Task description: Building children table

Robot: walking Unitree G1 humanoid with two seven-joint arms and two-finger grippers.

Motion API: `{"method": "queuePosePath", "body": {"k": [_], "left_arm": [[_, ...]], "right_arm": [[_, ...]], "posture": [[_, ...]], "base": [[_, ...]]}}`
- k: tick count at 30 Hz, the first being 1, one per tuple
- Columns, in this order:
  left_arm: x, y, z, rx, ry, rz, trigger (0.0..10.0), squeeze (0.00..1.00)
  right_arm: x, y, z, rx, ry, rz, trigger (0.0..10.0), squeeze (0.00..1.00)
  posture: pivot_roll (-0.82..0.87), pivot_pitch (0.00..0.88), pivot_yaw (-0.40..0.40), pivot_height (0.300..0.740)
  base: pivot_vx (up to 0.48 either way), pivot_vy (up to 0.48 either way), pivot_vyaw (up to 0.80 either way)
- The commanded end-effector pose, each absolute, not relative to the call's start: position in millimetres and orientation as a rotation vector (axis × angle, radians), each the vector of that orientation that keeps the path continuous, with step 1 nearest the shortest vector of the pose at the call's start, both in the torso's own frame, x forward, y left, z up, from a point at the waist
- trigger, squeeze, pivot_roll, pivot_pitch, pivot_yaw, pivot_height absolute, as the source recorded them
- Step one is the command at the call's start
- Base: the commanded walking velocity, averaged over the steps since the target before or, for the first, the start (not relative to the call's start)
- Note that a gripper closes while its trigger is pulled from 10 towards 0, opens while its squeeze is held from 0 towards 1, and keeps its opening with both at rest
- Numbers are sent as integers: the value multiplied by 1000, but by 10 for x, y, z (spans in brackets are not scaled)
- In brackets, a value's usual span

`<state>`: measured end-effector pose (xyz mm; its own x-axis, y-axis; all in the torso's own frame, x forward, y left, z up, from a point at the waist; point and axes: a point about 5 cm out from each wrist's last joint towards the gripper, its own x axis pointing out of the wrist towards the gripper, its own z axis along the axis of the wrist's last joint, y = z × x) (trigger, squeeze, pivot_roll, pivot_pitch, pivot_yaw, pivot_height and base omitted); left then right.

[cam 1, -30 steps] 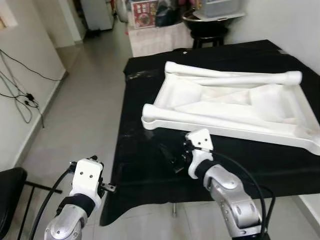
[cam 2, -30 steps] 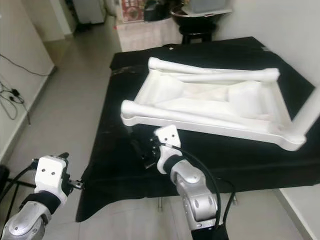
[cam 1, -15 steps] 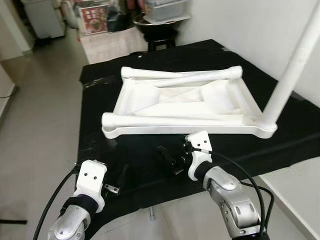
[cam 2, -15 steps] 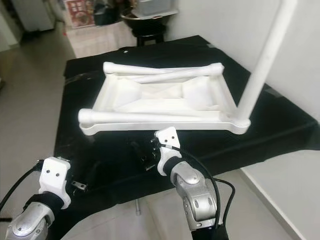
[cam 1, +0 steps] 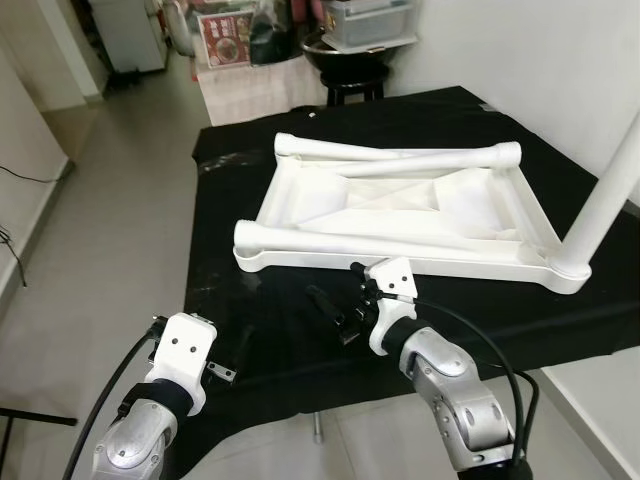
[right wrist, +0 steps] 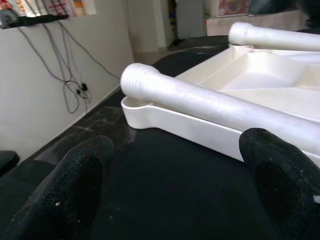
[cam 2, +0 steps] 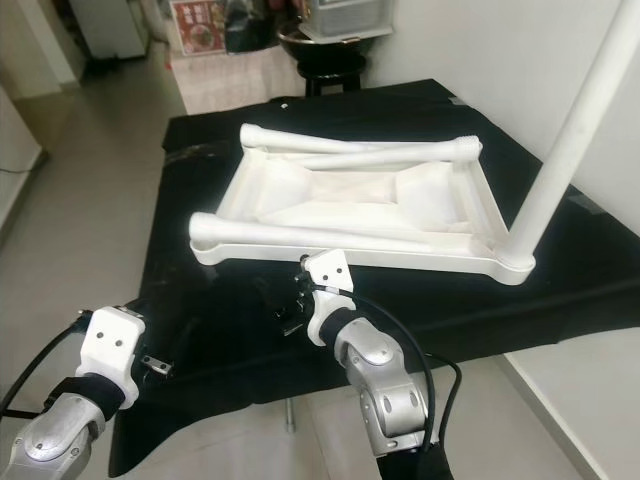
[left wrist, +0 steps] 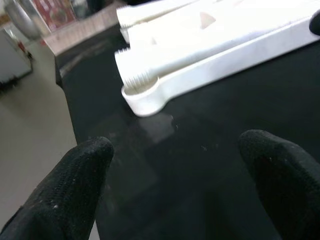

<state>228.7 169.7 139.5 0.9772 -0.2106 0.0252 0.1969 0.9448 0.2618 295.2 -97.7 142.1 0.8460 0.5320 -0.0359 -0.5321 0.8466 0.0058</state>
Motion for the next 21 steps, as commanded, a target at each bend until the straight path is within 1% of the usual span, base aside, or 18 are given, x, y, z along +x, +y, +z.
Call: {"method": "queuePosePath", "body": {"k": [1,4,7,21], "left_arm": [[2295,1728,1378,297,-52,-203,10000,0],[2295,1727,1374,299,-55,-202,10000,0],[2286,1733,1335,267,-45,-192,10000,0],[2305,1759,1321,263,-48,-198,10000,0]], "right_arm": [[2967,-951,1424,10,31,563,10000,0],[2968,-953,1419,13,31,560,10000,0],[2969,-960,1416,10,32,557,10000,0],[2979,-933,1395,36,37,566,10000,0]], "posture": [[-117,36,82,740],[-123,37,84,740],[-129,40,84,740],[-123,35,95,740]], "base": [[0,0,0],[0,0,0],[0,0,-556],[0,0,-800]]}}
